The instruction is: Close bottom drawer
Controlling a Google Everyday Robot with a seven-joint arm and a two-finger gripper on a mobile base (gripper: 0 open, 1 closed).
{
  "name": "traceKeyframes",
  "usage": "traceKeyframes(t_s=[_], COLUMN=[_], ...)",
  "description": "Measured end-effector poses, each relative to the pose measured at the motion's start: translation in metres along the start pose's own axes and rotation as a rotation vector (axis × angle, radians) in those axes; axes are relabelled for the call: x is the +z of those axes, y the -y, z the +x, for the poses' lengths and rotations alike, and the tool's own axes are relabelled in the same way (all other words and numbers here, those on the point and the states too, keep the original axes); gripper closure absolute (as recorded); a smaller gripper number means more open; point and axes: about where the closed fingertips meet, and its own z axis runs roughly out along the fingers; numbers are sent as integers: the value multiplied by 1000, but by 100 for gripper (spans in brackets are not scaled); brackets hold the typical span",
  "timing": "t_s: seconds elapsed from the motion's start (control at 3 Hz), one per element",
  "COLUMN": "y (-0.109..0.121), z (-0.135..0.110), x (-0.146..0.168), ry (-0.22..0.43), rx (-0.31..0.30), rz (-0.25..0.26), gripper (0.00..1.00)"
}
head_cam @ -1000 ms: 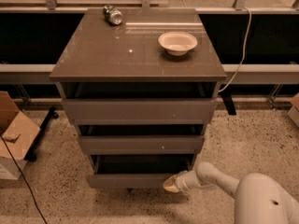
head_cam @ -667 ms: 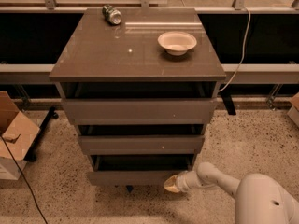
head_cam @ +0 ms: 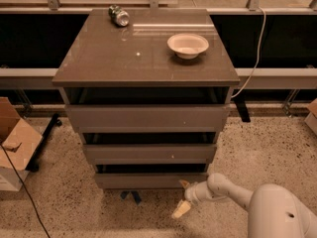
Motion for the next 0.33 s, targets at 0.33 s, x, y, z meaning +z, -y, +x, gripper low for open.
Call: traceKeyframes(t_s=[0.33], y=[0], z=[0], x=[0], ry=[0], rx=[0], rz=[0], gripper=[0])
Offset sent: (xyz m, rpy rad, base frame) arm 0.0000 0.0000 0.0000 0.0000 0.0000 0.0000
